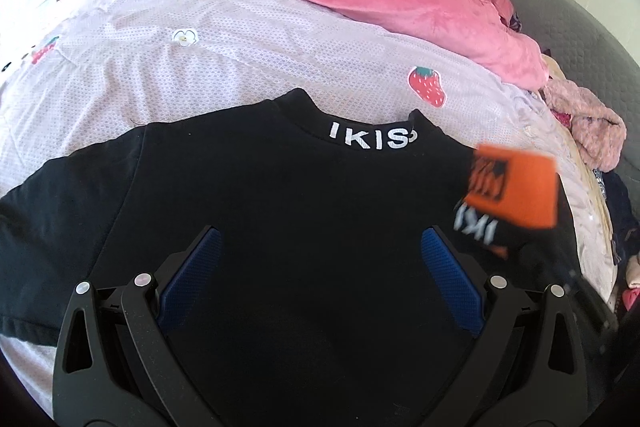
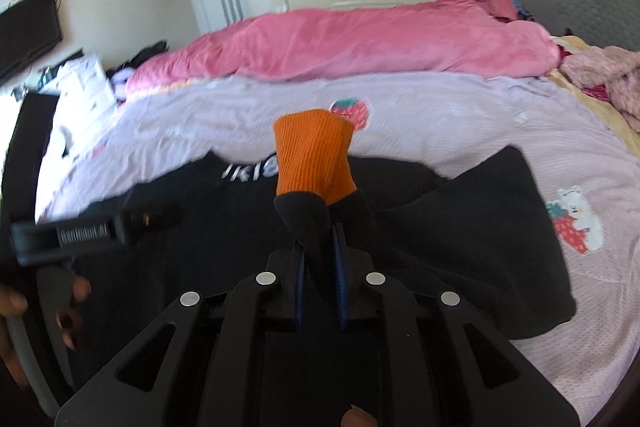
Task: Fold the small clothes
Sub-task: 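Lift the socks with the right tool and carry them toward the left tool, then close the left tool on the socks while the right tool opens and releases them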
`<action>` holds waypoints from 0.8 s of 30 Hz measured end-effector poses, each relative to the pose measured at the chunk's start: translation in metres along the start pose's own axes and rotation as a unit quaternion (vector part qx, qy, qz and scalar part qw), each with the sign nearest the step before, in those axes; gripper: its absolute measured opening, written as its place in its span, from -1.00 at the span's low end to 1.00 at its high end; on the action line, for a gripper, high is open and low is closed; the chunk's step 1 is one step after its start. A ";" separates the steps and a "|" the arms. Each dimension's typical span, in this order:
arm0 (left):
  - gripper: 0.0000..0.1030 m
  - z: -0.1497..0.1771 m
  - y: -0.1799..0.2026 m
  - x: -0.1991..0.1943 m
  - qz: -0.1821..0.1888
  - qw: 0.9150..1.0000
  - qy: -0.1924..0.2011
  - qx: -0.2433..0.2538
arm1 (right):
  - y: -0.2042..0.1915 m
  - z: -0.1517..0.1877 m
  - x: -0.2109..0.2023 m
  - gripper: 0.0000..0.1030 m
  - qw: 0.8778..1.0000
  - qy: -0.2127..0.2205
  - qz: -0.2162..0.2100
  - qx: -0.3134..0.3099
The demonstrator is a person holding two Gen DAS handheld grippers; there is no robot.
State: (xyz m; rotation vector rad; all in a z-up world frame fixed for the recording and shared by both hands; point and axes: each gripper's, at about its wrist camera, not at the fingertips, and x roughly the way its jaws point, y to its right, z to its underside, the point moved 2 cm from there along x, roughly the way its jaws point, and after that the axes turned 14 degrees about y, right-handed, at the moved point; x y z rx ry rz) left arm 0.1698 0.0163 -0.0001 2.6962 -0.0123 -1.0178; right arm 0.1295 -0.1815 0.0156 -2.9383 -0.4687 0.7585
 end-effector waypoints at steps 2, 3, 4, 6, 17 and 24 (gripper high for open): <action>0.82 -0.001 -0.002 0.000 0.004 1.000 -0.001 -0.008 | -0.006 0.004 0.001 -0.58 1.000 -0.011 -0.020 -0.007; 0.82 -0.001 -0.003 0.000 0.007 1.000 -0.002 -0.013 | -0.007 0.005 0.000 -0.42 0.999 -0.014 -0.032 -0.007; 0.82 -0.001 -0.005 0.000 0.013 1.000 -0.003 -0.022 | -0.009 0.006 -0.001 -0.21 0.999 -0.016 -0.047 -0.005; 0.82 -0.001 -0.006 0.001 0.022 0.999 -0.005 -0.035 | -0.012 0.006 -0.004 -0.17 0.998 -0.017 -0.068 -0.007; 0.82 0.008 0.009 0.004 0.092 0.992 -0.030 -0.078 | 0.033 -0.009 -0.023 -0.13 0.998 0.012 -0.040 0.053; 0.74 0.035 0.032 0.020 0.094 0.990 -0.076 -0.069 | 0.058 -0.011 -0.024 -0.03 0.998 0.013 0.014 0.066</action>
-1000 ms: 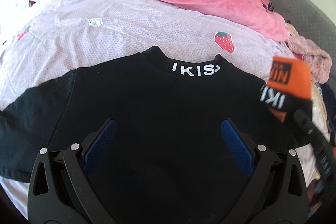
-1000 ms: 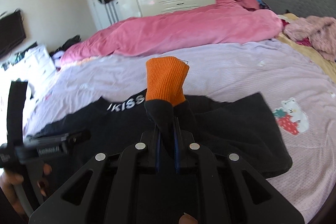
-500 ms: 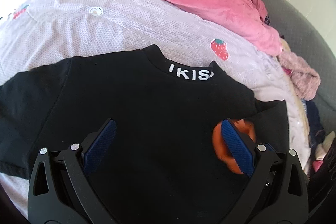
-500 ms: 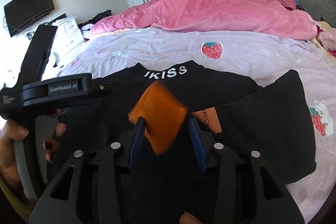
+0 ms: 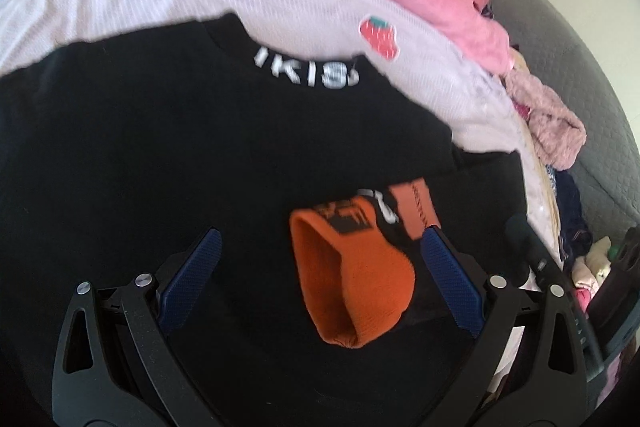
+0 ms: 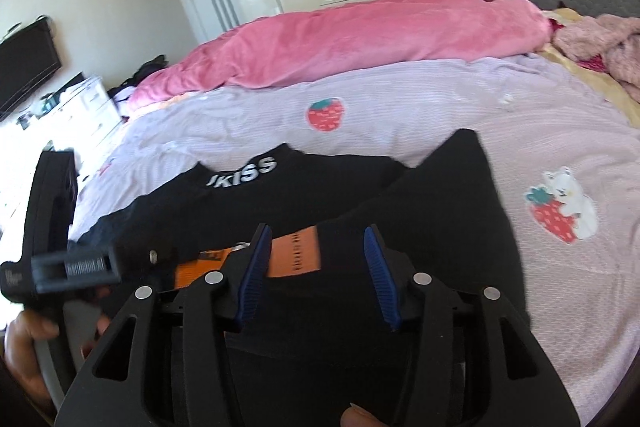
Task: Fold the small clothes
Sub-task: 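Close the left tool on the socks while the right tool opens and releases them, then lower the socks onto the sweatshirt's chest with the left tool and open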
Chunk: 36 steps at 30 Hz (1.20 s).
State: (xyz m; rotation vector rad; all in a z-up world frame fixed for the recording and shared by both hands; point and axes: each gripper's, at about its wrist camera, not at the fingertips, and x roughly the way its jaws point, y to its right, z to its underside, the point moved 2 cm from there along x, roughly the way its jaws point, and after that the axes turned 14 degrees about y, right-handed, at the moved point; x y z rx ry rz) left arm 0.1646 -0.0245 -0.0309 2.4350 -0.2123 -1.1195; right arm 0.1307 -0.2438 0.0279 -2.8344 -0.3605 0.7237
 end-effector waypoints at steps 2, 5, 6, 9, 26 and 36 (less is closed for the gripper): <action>0.48 0.008 0.004 0.005 0.003 1.000 -0.008 -0.003 | 0.007 -0.002 0.000 -0.01 1.000 0.002 0.009 0.011; 0.18 0.013 0.013 0.008 0.004 1.000 -0.007 0.013 | 0.017 -0.005 -0.002 -0.01 0.999 0.008 0.024 0.027; -0.02 0.014 0.016 0.009 0.006 1.000 -0.006 0.015 | 0.019 -0.005 -0.002 -0.01 0.999 0.009 0.027 0.031; -0.72 0.015 0.023 0.012 0.009 1.000 -0.004 0.028 | 0.028 -0.008 -0.005 -0.01 0.998 0.015 0.038 0.043; -0.90 -0.035 -0.003 -0.061 -0.030 0.989 0.123 0.082 | 0.063 -0.016 -0.017 -0.01 0.993 0.040 0.081 0.082; -0.90 -0.040 -0.030 -0.084 -0.029 0.990 0.127 0.061 | 0.051 -0.013 -0.010 -0.01 0.995 0.033 0.081 0.056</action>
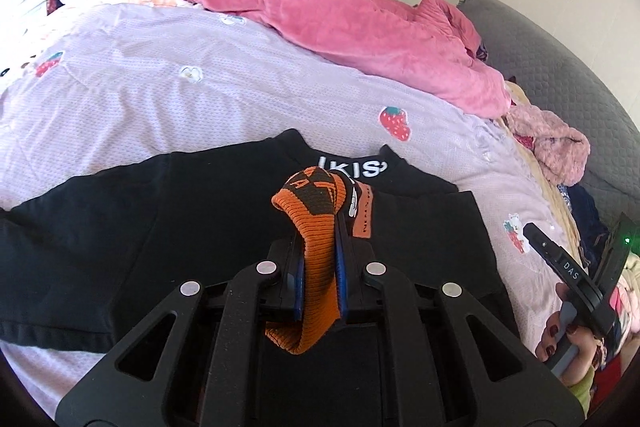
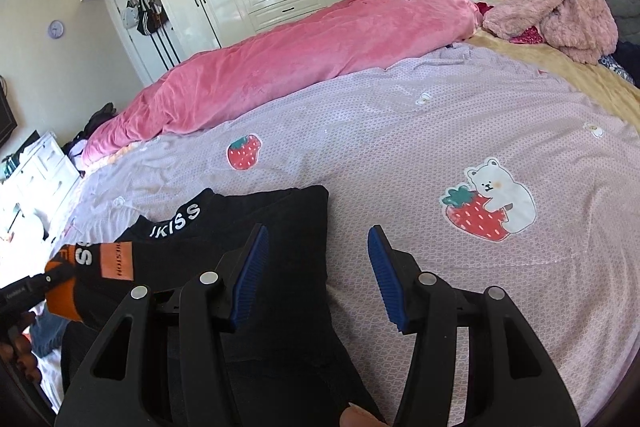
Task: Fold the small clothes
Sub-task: 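Lower the socks onto the sweatshirt's chest with the left tool and open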
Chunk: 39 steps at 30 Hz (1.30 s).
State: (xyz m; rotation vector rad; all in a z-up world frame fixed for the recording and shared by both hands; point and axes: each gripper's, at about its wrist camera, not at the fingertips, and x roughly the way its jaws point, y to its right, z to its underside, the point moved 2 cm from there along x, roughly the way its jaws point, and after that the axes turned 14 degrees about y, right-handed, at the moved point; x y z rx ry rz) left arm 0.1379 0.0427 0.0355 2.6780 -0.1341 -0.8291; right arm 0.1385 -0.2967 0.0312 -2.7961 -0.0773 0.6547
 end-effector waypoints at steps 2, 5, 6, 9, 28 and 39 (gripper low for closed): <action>-0.90 0.002 -0.007 0.001 0.000 1.000 -0.008 -0.010 | -0.004 0.002 0.001 -0.01 1.000 -0.003 -0.001 -0.007; -0.90 0.005 -0.014 0.004 -0.001 1.000 -0.020 -0.020 | -0.009 0.006 0.004 -0.01 1.000 -0.011 -0.005 -0.017; -0.90 0.005 -0.014 0.004 -0.001 1.000 -0.021 -0.020 | -0.011 0.007 0.005 -0.01 1.000 -0.013 -0.006 -0.019; -0.89 0.005 -0.015 0.004 -0.001 1.000 -0.022 -0.018 | -0.014 0.009 0.006 -0.01 1.000 -0.017 -0.008 -0.023; -0.78 -0.006 -0.032 -0.009 -0.041 0.999 0.006 -0.021 | -0.019 0.010 0.005 -0.01 0.999 -0.015 -0.008 -0.033; -0.78 0.007 -0.011 0.002 -0.033 0.999 -0.017 0.029 | -0.031 0.011 0.001 -0.01 0.998 -0.011 -0.014 -0.053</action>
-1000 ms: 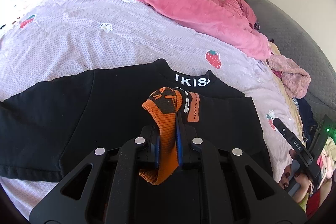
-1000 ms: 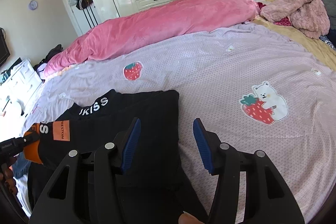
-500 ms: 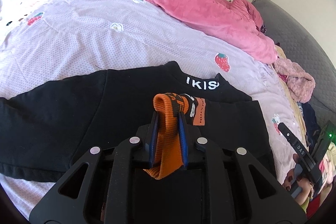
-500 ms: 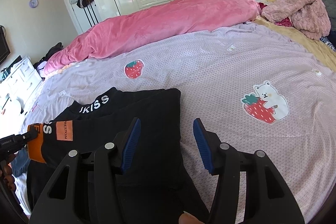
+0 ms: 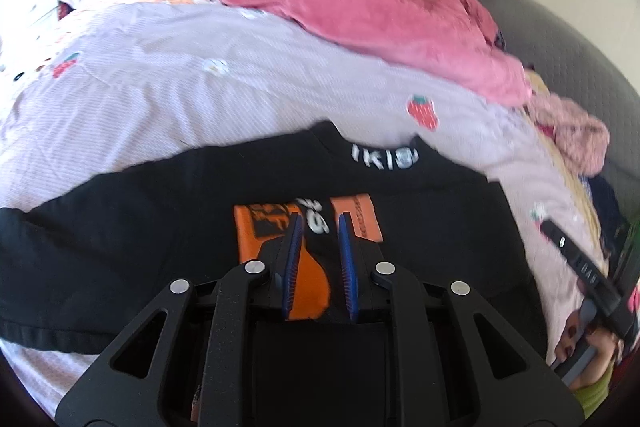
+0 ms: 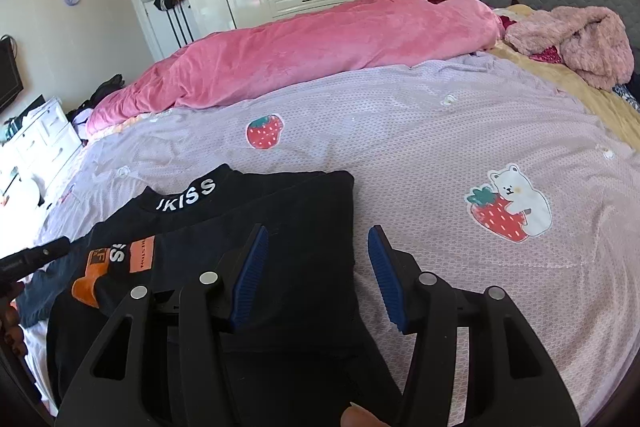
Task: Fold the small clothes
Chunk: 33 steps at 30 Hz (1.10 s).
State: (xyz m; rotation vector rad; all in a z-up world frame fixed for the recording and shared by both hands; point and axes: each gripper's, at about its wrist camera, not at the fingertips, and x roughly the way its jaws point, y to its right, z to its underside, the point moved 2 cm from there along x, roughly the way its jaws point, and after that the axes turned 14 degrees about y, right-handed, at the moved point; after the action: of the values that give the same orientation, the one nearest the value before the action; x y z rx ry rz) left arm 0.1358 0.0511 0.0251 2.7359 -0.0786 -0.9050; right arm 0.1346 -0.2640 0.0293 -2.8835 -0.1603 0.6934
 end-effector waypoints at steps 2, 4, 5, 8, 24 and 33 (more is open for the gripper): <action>-0.78 0.008 0.007 0.007 0.003 1.000 -0.016 0.014 | -0.003 0.000 -0.001 -0.01 1.000 0.001 -0.003 -0.004; -0.78 0.017 0.012 0.015 -0.003 0.999 -0.030 0.032 | -0.008 0.000 -0.003 -0.01 1.000 0.001 -0.008 -0.008; -0.78 0.021 0.013 0.019 -0.007 0.998 -0.037 0.041 | -0.009 0.000 -0.003 -0.01 1.000 0.001 -0.010 -0.010; -0.78 0.034 0.014 0.029 -0.025 0.996 -0.057 0.071 | -0.019 0.002 -0.004 -0.01 1.000 -0.002 -0.019 -0.020; -0.70 0.044 -0.001 0.029 -0.022 0.995 -0.081 0.055 | -0.036 0.056 0.041 -0.01 0.987 -0.141 -0.025 -0.072; -0.69 0.043 -0.004 0.025 -0.017 0.996 -0.077 0.048 | -0.042 0.055 0.037 0.19 0.987 -0.137 -0.036 -0.079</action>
State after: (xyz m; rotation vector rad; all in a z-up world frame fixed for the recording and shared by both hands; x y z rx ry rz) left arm 0.1299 0.0417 -0.0236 2.7572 -0.1085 -1.1501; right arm 0.1397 -0.2099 -0.0277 -2.8971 -0.3691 1.1094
